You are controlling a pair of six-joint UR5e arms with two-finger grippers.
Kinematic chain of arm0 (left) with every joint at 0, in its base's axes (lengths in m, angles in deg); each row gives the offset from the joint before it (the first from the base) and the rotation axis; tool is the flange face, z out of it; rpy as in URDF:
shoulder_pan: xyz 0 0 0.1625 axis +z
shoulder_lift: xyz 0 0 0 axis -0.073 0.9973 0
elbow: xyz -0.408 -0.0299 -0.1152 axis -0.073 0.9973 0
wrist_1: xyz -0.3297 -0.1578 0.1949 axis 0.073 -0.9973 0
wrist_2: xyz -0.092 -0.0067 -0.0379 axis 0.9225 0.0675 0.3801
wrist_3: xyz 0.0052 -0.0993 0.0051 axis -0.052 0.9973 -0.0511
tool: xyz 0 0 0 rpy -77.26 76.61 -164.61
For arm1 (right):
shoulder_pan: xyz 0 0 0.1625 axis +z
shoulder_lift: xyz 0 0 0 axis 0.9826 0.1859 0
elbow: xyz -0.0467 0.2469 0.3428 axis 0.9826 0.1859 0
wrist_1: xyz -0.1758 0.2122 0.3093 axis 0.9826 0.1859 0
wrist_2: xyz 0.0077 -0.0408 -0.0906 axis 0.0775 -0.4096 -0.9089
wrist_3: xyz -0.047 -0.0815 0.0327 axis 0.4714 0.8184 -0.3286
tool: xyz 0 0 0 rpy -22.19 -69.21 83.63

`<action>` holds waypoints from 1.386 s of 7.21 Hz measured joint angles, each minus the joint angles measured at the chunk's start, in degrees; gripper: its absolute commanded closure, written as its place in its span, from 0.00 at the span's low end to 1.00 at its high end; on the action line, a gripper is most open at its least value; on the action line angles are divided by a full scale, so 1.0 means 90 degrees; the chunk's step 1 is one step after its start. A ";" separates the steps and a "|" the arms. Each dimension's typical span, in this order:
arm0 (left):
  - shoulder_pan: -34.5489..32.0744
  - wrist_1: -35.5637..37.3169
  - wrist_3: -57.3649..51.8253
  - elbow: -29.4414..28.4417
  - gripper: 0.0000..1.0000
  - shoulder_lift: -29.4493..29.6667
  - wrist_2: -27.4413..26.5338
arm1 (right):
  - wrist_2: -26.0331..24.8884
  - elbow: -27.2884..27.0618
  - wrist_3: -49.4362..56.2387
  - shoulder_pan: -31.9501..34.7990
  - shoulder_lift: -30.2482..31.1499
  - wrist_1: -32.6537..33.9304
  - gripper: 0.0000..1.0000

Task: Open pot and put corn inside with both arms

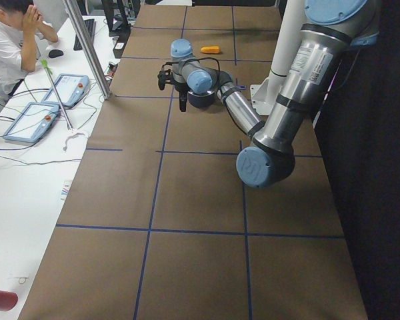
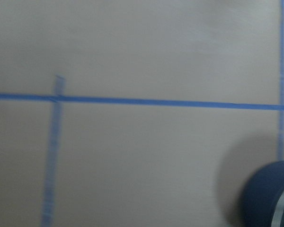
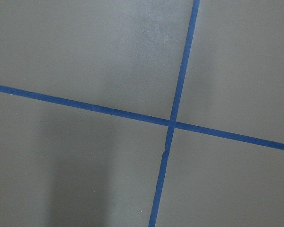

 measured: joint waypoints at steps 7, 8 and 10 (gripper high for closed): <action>0.1520 0.0569 0.2156 -0.2223 0.00 0.2696 -0.1478 | 0.0000 0.0016 -0.0001 -0.0093 0.0000 -0.0002 0.00; 0.1640 0.0630 0.2178 -0.2277 0.00 0.2715 -0.1578 | 0.0000 0.0027 -0.0001 -0.0100 0.0000 -0.0002 0.00; 0.1817 0.0668 0.2191 -0.2323 0.00 0.2720 -0.1649 | 0.0000 0.0050 -0.0001 -0.0106 0.0000 -0.0002 0.00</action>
